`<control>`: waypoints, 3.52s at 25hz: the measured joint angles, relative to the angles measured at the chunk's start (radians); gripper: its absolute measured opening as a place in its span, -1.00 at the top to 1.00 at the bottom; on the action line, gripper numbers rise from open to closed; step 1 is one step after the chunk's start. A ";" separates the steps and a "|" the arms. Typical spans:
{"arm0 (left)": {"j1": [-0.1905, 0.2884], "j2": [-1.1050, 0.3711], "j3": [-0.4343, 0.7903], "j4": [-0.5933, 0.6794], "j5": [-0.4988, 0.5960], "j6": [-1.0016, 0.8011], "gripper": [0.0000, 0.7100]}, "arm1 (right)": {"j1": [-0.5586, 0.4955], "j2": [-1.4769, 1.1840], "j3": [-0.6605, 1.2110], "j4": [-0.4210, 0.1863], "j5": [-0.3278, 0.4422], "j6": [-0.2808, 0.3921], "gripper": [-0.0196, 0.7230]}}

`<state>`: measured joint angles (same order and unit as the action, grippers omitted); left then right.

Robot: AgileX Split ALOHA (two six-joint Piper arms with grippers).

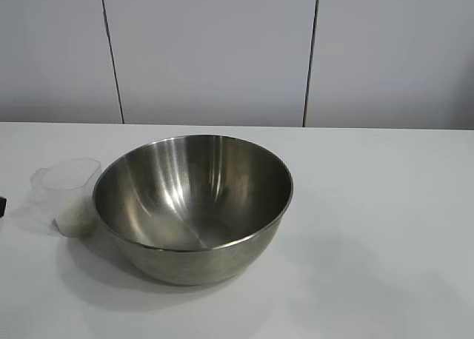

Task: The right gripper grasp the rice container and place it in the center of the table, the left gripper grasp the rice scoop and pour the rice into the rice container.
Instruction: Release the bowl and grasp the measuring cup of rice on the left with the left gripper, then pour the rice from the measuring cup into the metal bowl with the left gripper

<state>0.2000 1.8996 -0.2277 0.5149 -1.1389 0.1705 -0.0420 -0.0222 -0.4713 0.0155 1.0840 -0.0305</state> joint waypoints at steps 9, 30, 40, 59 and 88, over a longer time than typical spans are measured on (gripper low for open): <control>0.000 0.073 -0.094 0.005 -0.012 0.061 -0.65 | 0.000 0.000 0.000 0.000 0.000 0.000 -0.50; 0.000 0.192 -0.253 0.095 -0.014 0.026 -0.61 | 0.000 0.000 0.000 0.000 0.000 0.000 -0.50; -0.055 0.260 -0.311 0.102 -0.012 0.009 -0.61 | 0.000 0.000 0.000 0.000 0.000 0.000 -0.50; -0.058 0.260 -0.352 0.101 -0.013 -0.171 -0.45 | 0.000 0.000 0.000 0.000 -0.001 0.000 -0.50; -0.121 -0.350 -0.343 0.410 0.254 -0.343 0.98 | 0.000 0.000 0.000 0.000 -0.001 0.000 -0.50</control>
<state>0.0790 1.5496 -0.5711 0.9249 -0.8845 -0.1729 -0.0420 -0.0222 -0.4713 0.0155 1.0828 -0.0305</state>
